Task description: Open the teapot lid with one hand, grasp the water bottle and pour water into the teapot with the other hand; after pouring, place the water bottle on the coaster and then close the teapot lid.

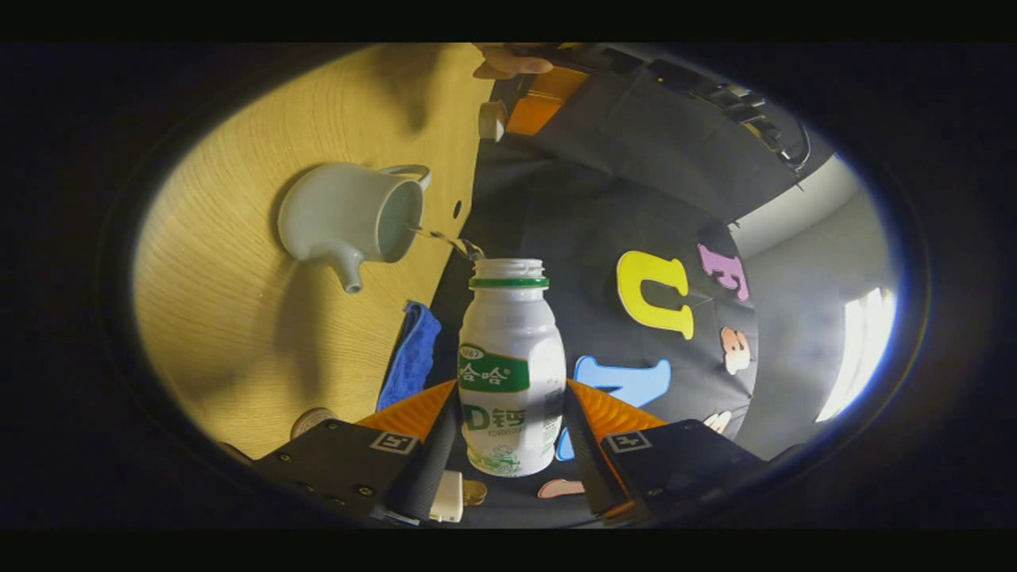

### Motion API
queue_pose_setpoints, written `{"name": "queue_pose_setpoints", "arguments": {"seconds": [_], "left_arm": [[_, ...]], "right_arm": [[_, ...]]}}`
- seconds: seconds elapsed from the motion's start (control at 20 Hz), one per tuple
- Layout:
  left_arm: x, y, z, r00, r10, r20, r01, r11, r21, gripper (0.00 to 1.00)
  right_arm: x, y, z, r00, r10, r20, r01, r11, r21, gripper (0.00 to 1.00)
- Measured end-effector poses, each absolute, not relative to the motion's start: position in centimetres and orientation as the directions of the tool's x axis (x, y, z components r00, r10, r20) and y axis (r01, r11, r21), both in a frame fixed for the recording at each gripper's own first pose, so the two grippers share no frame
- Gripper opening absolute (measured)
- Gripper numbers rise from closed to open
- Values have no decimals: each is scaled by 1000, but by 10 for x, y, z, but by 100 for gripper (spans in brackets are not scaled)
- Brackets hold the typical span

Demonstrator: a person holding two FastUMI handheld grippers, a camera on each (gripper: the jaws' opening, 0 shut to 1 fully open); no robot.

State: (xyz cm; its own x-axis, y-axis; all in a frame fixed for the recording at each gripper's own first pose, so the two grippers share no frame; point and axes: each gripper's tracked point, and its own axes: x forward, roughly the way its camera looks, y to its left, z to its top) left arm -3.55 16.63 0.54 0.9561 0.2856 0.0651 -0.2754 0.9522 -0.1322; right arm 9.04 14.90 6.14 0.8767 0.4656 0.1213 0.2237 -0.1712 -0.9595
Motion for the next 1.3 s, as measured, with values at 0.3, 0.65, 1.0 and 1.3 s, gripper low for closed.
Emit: {"name": "queue_pose_setpoints", "arguments": {"seconds": [0.3, 0.65, 1.0, 1.3], "left_arm": [[-36, 166, 5, 956, 286, 63, -276, 952, -131, 17], [-35, 167, 4, 955, 291, 61, -281, 951, -127, 17], [-36, 167, 5, 955, 291, 60, -282, 951, -128, 17], [-35, 166, 4, 955, 291, 58, -282, 951, -126, 17]], "right_arm": [[93, 149, 68, 870, 475, 134, 248, -185, -951, 70], [92, 150, 74, 865, 483, 134, 263, -209, -942, 70], [93, 153, 80, 857, 497, 136, 286, -240, -928, 70], [92, 155, 85, 849, 509, 141, 310, -264, -914, 70]]}}
